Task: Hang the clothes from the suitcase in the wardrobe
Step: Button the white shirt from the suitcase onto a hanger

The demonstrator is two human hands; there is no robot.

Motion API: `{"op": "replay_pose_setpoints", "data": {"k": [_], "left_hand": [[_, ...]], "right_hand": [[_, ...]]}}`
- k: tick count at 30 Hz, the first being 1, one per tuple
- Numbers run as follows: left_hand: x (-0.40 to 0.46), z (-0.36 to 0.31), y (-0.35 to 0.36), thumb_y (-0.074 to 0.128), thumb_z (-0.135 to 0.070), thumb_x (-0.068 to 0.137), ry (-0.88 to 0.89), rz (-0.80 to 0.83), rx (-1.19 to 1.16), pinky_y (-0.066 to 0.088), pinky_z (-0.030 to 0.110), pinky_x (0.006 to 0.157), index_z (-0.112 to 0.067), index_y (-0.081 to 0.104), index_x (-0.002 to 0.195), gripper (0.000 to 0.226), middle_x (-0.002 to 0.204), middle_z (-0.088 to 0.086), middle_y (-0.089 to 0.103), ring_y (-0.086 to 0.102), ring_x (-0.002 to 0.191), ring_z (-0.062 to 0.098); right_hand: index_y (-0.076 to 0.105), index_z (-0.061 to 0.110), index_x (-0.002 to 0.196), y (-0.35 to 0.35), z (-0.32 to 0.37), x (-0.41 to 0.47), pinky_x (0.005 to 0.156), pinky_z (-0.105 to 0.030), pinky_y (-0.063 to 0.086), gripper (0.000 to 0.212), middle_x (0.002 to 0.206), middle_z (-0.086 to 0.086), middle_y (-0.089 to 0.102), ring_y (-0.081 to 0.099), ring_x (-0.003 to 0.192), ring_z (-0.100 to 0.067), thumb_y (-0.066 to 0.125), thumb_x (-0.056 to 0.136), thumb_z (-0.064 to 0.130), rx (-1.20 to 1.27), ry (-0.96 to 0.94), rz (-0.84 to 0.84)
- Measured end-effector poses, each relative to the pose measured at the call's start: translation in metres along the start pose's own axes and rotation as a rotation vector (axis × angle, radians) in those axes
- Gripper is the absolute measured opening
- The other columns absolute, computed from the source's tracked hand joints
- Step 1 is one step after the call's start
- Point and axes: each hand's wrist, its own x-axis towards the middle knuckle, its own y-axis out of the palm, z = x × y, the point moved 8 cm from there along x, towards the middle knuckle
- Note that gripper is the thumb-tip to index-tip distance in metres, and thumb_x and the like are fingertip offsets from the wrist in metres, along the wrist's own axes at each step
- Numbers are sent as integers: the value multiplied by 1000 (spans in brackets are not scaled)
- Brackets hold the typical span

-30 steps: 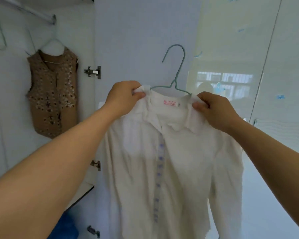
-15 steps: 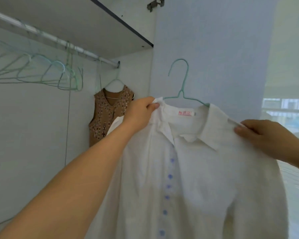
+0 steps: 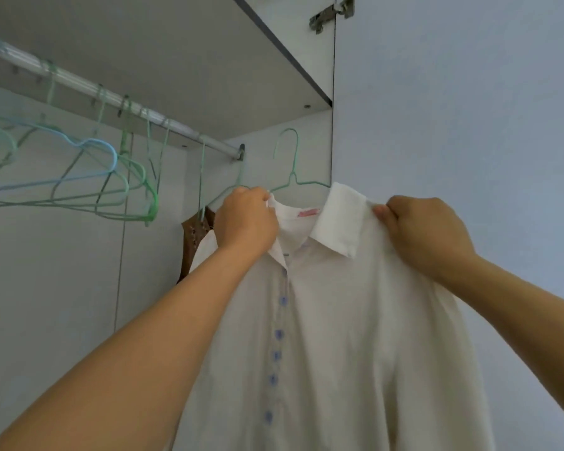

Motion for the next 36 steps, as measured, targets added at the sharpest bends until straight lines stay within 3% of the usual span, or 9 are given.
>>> {"op": "replay_pose_setpoints", "data": {"k": [6,10,14,16,19,24,27,32,36], "left_hand": [[19,37,37,45,-39,98,-149,304,-226,38,34,104,-18,38,146,52,149,8,40,42,133,27],[23,48,40,40,-41,100,-136,271,-333,44,32,88,-19,52,129,39,133,6,56,54,114,26],[23,56,44,40,-43,100,-139,324,-336,39,28,87,-24,38,145,48,141,4,48,48,123,25],[23,61,44,39,-41,101,-142,326,-335,39,28,85,-24,37,145,47,139,5,49,50,117,24],[26,66,29,42,-37,100,-113,232,-209,39,28,77,-18,46,135,40,129,6,54,51,97,20],[22,39,4,47,-30,99,122,94,-74,38,33,99,-17,42,141,44,145,2,42,44,128,22],[20,29,-3,47,-28,99,172,69,-81,37,32,101,-18,47,136,38,143,-1,42,45,127,19],[18,31,-10,48,-23,98,204,4,-45,38,32,98,-19,53,130,33,139,-2,44,46,124,18],[12,35,-28,53,-13,92,263,-206,25,32,34,103,-14,60,124,33,138,3,49,44,127,23]], "right_hand": [[36,12,69,51,62,64,68,-33,33,36,78,-5,43,43,78,-27,31,103,26,109,24,10],[35,11,70,75,91,89,64,-32,32,29,71,-2,36,41,73,-25,34,99,13,107,32,16],[44,10,84,95,110,105,64,-32,34,15,77,-3,42,44,74,-26,38,97,7,89,53,12],[45,10,84,104,116,112,65,-31,35,14,82,-5,46,46,75,-25,40,96,6,74,72,30],[47,10,85,118,126,122,65,-31,36,13,87,-6,51,48,77,-25,41,95,4,69,87,37],[61,5,104,131,148,141,69,-31,38,24,107,-12,63,60,97,-30,38,98,9,90,90,2],[62,5,99,143,155,146,69,-31,39,23,105,-13,64,60,93,-30,40,97,11,133,97,29],[63,9,111,176,147,137,76,-32,42,28,115,-12,62,60,106,-30,39,96,14,175,154,181],[60,10,116,188,118,130,80,-33,42,33,121,-16,59,56,111,-34,38,100,28,175,170,237]]}}
